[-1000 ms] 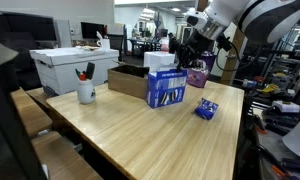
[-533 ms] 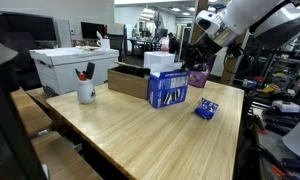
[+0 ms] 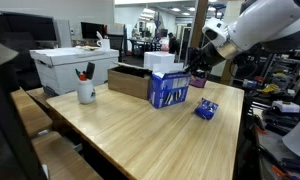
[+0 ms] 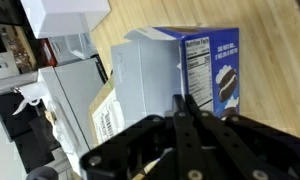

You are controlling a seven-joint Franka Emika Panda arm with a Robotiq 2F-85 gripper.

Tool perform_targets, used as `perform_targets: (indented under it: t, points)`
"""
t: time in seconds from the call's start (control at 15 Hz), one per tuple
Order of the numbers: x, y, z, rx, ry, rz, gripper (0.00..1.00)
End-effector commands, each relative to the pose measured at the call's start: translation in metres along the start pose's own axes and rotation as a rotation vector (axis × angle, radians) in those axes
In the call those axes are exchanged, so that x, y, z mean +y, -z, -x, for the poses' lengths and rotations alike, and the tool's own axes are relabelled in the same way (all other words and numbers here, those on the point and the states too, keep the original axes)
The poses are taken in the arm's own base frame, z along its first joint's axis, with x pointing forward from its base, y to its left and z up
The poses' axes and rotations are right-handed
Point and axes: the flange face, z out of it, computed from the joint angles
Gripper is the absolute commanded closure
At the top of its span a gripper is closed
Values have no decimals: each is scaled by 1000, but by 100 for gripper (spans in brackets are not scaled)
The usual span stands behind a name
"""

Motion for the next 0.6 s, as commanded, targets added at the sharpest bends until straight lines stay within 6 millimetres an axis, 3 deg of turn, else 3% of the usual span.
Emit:
perform_targets:
  t: [0.0,0.53]
  points:
    - [-14,-6,3,-9,-13,81,96]
    - [-41,-21,5,-14,31,109,95]
